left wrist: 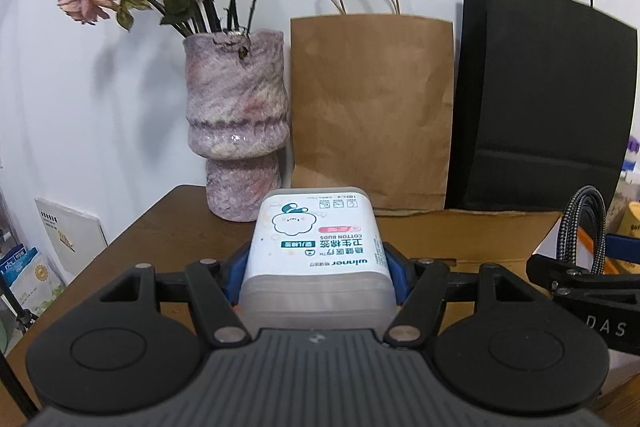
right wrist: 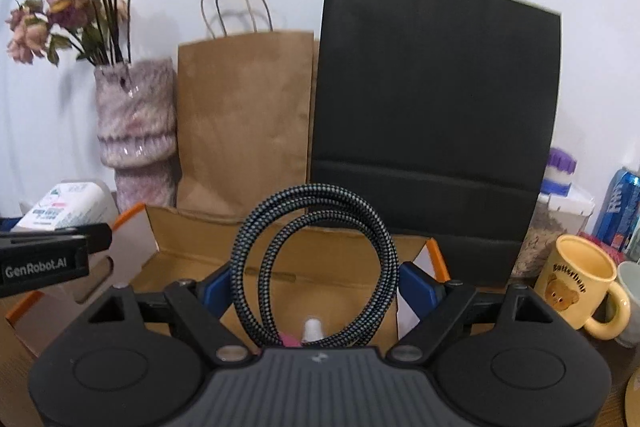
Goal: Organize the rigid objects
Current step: 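Lift and carry the container and cable over the red box with both tools, then open the left tool releasing the container while the right tool releases the braided cable, then move both tools back from the box toward the items on the table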
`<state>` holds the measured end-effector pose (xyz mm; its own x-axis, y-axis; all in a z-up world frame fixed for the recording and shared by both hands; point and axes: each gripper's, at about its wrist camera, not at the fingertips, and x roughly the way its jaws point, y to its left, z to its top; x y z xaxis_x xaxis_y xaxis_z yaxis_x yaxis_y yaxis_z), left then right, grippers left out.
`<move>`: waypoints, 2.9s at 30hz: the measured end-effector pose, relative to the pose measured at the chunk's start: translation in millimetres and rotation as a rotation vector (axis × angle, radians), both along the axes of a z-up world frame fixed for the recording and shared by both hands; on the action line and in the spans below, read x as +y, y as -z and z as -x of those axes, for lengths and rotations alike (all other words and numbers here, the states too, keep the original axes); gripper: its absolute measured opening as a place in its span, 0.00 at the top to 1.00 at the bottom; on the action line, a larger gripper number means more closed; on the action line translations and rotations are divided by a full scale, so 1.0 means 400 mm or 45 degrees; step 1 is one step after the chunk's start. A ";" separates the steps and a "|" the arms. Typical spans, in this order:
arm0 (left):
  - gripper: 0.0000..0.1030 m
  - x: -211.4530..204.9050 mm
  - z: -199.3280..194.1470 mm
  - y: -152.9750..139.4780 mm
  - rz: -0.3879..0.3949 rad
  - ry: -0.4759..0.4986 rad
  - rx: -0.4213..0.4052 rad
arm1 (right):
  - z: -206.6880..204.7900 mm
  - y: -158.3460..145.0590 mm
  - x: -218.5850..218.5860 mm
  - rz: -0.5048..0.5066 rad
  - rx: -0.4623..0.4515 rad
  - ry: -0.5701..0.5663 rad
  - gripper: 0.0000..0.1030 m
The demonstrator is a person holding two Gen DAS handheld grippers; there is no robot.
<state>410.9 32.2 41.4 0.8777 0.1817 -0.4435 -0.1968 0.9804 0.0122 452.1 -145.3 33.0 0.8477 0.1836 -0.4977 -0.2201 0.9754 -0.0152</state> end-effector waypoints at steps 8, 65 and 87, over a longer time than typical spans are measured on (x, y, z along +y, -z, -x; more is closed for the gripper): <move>0.35 -0.007 -0.011 0.035 -0.034 0.018 0.037 | -0.020 0.037 -0.002 0.022 0.058 0.005 0.18; 0.00 0.009 0.166 -0.017 0.050 0.002 -0.051 | 0.176 -0.036 -0.072 -0.043 -0.057 -0.014 0.00; 0.00 0.003 0.395 0.004 0.089 0.021 0.000 | 0.458 -0.015 -0.104 -0.004 -0.085 -0.102 0.00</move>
<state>252.8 33.3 39.8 0.8802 0.1356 -0.4548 -0.1803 0.9820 -0.0562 268.9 -186.8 39.1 0.8617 0.2534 -0.4397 -0.2958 0.9548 -0.0293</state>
